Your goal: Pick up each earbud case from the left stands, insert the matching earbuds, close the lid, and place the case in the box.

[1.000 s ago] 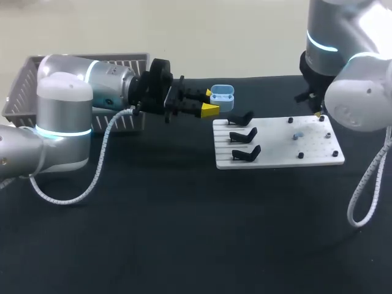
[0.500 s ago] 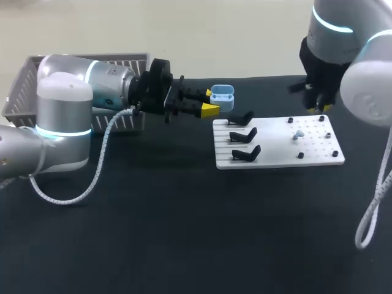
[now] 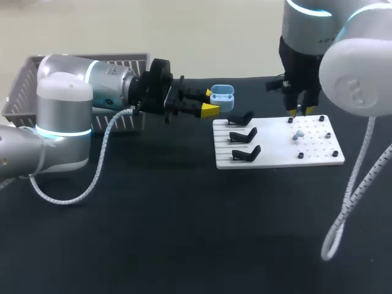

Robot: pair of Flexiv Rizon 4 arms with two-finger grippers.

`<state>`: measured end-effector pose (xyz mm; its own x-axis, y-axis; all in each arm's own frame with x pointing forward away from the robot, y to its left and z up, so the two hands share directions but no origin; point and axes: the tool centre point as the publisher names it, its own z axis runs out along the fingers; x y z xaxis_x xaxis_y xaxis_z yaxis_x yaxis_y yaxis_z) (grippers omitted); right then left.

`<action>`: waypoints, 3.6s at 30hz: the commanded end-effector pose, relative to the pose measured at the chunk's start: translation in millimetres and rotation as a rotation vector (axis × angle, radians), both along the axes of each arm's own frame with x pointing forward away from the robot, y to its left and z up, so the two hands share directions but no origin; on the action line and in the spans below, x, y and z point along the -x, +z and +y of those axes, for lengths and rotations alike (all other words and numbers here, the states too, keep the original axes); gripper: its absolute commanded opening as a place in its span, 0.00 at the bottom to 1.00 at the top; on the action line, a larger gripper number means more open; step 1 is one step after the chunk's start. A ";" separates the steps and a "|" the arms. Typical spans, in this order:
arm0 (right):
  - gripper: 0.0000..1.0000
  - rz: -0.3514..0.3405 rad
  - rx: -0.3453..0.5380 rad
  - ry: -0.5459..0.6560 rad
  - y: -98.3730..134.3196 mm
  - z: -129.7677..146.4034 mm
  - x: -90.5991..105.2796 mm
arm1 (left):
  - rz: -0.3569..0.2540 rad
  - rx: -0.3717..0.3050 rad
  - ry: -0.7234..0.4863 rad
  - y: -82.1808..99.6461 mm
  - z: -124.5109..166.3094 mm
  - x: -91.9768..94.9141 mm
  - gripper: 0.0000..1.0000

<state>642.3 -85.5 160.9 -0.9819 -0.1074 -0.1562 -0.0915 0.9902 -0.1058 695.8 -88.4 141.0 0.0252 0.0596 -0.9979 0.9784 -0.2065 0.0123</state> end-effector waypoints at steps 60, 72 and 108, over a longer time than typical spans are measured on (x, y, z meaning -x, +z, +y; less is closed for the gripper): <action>0.00 0.007 -0.075 -0.608 70.7 79.5 12.6 | -0.001 0.000 0.000 -0.3 0.1 -0.1 0.00; 0.00 0.051 -0.090 -0.662 65.8 108.9 7.8 | -0.001 0.000 0.000 -0.3 0.1 -0.1 0.00; 0.00 0.039 -0.099 -0.793 55.5 141.7 -30.1 | -0.001 0.000 0.000 -0.3 0.1 -0.1 0.00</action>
